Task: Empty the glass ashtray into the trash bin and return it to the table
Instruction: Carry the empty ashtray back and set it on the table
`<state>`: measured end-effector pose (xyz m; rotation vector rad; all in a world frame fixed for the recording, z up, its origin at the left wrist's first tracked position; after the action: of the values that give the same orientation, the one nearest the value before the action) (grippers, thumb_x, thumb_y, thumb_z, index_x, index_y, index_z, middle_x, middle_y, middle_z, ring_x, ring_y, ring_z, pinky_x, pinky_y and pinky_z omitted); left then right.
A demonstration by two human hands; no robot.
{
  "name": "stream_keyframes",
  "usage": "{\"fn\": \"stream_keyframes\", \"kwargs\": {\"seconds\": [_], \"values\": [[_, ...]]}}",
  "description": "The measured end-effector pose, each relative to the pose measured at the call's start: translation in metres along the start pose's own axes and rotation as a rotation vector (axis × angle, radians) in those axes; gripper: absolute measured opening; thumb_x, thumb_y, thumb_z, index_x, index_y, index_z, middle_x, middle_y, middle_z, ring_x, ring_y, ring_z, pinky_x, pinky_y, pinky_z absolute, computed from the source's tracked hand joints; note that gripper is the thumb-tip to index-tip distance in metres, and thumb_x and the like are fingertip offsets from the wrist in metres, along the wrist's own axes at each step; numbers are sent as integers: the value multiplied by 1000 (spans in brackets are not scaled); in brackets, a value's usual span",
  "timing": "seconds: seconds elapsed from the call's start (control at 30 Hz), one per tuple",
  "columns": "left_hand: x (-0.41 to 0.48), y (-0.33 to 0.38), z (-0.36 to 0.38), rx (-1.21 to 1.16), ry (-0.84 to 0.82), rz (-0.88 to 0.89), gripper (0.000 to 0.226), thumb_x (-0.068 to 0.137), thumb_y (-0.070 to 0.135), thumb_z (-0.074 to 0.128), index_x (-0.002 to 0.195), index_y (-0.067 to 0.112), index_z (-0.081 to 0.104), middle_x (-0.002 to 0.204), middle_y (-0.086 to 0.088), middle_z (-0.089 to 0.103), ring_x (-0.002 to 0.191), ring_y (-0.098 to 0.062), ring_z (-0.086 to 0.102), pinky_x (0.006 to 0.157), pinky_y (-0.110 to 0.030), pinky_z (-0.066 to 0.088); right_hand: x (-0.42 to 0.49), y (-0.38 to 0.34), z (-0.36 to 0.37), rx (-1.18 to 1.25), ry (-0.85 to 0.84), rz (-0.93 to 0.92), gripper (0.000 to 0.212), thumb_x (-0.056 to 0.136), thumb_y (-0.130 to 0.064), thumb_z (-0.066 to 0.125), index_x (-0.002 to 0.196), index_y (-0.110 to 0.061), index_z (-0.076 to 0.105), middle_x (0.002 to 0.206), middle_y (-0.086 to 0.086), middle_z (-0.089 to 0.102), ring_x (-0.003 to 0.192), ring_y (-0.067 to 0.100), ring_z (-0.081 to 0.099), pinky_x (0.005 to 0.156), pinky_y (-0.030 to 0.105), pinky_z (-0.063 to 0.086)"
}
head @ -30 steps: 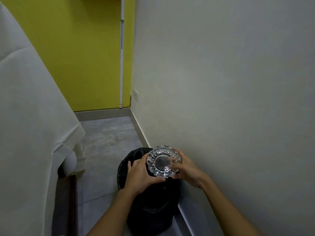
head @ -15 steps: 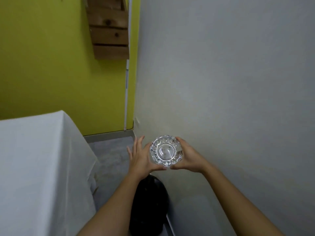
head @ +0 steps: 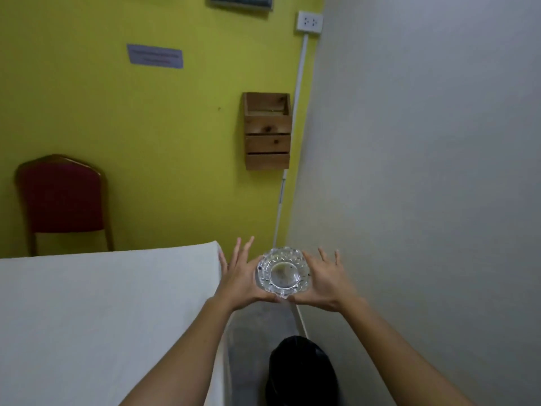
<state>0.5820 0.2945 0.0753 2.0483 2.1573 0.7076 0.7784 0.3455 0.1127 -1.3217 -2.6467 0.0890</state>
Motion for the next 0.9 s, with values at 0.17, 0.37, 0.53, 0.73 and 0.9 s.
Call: {"fn": "stream_keyframes", "kwargs": {"seconds": [0.17,0.37,0.53,0.73,0.9], "values": [[-47,-61,-52,-3,-37,-120,117,49,80,70,147,26,37,164,3,-8,149,-22,-20,114,-60,-16,22,-86,12,-8,-30,-96,110,66,-73,62,151,-17,19,156,7,34,149,31,14,120,56,-1],[-133,-180,-121,42,-6,-295,111,54,73,74,146,20,39,163,4,-6,149,-19,-22,113,-58,-20,47,-235,50,48,-83,-250,113,63,-75,60,150,-15,20,157,1,32,149,25,12,120,55,-3],[-214,-276,-177,94,41,-454,111,56,73,73,146,20,37,163,3,-5,149,-21,-21,114,-59,-17,65,-371,84,81,-113,-401,113,62,-75,59,150,-15,20,156,0,33,149,23,12,120,55,-4],[-301,-362,-221,157,71,-633,111,56,76,70,146,23,36,162,3,-6,150,-24,-18,115,-59,-12,70,-502,122,0,-128,-576,114,62,-80,54,150,-15,21,155,0,37,149,22,14,118,57,-8],[-339,-408,-232,156,81,-738,107,57,77,69,145,26,36,162,2,-5,150,-25,-14,117,-58,-10,81,-568,143,-62,-158,-649,115,60,-81,54,149,-15,22,152,3,39,149,24,14,117,60,-9]]}}
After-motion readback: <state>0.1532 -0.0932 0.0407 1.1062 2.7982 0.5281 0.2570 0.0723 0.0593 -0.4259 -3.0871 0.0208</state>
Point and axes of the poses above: each hand's wrist, its own x-axis towards the middle knuckle, its own z-axis out of the palm, y = z × x, the point moved 2 cm from there along x, towards the middle knuckle
